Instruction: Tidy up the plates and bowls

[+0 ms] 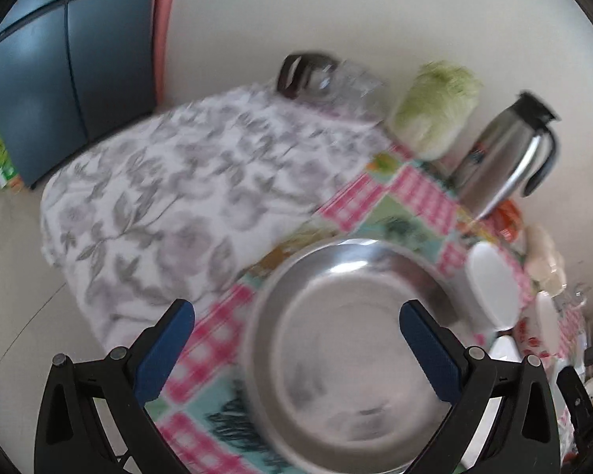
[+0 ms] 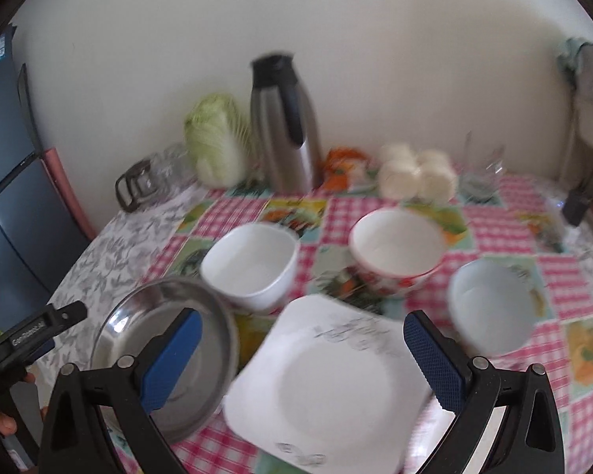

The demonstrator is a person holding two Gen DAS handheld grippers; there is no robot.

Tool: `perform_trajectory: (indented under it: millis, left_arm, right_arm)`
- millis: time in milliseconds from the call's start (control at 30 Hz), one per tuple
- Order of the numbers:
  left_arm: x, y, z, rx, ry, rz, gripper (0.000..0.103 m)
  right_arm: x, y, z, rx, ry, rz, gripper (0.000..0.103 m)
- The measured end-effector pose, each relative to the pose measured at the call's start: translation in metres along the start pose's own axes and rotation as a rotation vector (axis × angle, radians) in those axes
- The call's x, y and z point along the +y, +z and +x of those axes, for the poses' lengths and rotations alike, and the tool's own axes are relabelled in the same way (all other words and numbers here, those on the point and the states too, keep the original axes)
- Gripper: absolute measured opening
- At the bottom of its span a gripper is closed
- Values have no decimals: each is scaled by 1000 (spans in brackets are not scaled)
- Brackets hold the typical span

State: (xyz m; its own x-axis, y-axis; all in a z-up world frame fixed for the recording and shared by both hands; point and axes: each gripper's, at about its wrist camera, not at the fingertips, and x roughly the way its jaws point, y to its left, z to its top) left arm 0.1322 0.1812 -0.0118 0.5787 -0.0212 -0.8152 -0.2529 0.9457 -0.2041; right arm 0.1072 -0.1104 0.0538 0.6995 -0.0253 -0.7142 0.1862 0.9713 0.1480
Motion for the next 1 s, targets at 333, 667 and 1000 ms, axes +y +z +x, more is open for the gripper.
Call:
perform_trajectory:
  millis: [333, 667, 1000]
  left_arm:
    - [17, -11, 47, 177, 13, -24, 101]
    - [19, -18, 77, 269, -27, -58, 62]
    - [19, -16, 79, 255, -19, -57, 29]
  right_arm:
    - [51, -8, 75, 213, 24, -119, 84]
    - [56, -14, 112, 280, 28, -90, 61]
    - [56, -16, 132, 325, 26, -81, 29]
